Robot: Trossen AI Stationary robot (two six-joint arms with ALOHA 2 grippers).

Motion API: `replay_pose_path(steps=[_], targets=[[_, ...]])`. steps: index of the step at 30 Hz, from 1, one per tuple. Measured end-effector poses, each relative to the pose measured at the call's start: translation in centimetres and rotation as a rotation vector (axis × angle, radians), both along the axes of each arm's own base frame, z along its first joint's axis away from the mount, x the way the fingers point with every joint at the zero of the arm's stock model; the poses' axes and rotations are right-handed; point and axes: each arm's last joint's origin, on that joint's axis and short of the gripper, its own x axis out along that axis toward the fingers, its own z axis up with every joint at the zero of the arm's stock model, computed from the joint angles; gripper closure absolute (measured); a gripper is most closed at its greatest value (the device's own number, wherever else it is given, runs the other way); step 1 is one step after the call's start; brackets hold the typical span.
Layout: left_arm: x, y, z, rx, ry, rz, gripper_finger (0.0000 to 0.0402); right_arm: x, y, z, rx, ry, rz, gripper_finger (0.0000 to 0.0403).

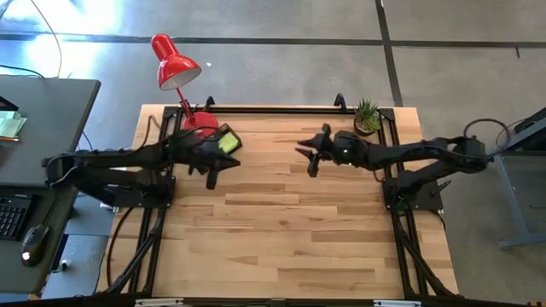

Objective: Pick and place office supplies into organizer
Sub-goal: Return to Home Position

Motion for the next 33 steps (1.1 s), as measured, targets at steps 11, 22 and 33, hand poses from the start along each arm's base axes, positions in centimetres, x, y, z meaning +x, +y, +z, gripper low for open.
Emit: replay_pose_path(steps=[11, 22, 33], targets=[[-5.8, -2.8, -2.1, 0.013, -0.188, 0.029, 0.0401, -4.6, 4.3, 3.2, -0.039, -0.037, -0.065, 0.0393], [-8.5, -4.2, -1.8, 0.021, -0.29, -0.05, 0.0401, -10.7, 5.2, -2.6, 0.031, -0.317, 0.023, 0.0393], [-9.9, -4.9, -3.2, -0.045, -0.221, -0.074, 0.0401, -14.6, 5.8, -3.1, 0.038, -0.352, 0.061, 0.0402]])
